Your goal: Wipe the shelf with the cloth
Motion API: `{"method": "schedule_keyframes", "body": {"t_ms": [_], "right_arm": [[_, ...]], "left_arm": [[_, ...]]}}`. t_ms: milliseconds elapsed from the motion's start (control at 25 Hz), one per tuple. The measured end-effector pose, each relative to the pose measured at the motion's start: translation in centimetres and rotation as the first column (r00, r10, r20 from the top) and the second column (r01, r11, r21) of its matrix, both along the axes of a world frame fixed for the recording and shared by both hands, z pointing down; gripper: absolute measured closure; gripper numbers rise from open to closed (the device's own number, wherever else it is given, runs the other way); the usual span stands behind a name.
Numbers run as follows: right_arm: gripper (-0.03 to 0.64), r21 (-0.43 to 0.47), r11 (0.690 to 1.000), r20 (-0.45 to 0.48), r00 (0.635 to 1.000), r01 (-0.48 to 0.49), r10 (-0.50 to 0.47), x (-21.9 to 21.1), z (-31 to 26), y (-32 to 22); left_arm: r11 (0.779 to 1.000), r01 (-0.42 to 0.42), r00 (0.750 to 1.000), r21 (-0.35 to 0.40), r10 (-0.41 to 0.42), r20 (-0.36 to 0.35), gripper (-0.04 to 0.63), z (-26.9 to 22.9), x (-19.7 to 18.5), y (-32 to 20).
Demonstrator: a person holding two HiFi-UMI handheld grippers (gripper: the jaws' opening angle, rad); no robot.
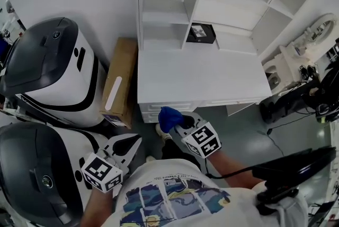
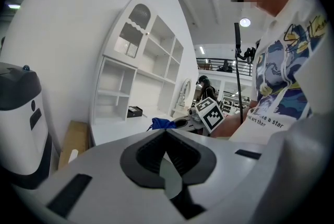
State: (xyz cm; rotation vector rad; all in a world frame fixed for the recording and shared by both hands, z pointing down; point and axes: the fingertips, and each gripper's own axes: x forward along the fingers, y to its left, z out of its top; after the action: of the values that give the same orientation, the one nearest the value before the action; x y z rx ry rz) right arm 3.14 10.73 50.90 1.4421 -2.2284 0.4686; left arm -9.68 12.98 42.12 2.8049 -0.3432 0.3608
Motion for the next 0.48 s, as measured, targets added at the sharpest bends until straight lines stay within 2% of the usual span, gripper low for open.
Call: {"method": "schedule_keyframes", "body": {"t_ms": [200, 480], "right_arm": [[0.551, 0.005, 1.0, -0.007, 1.0, 0.03, -0.03, -0.9, 0.2, -0.3], [0.551, -0.009, 1.0, -0.015, 1.0, 0.016, -0.016, -1.3, 0.7, 0.4]], "left_arm": [[1.0, 0.014, 1.0, -0.001, -0.014, -0.002, 0.584, 0.4, -0.4, 0.0], [1.0, -0.016, 1.0, -0.016, 0.016, 0.002, 0.584, 1.1, -0.5, 0.3]]}}
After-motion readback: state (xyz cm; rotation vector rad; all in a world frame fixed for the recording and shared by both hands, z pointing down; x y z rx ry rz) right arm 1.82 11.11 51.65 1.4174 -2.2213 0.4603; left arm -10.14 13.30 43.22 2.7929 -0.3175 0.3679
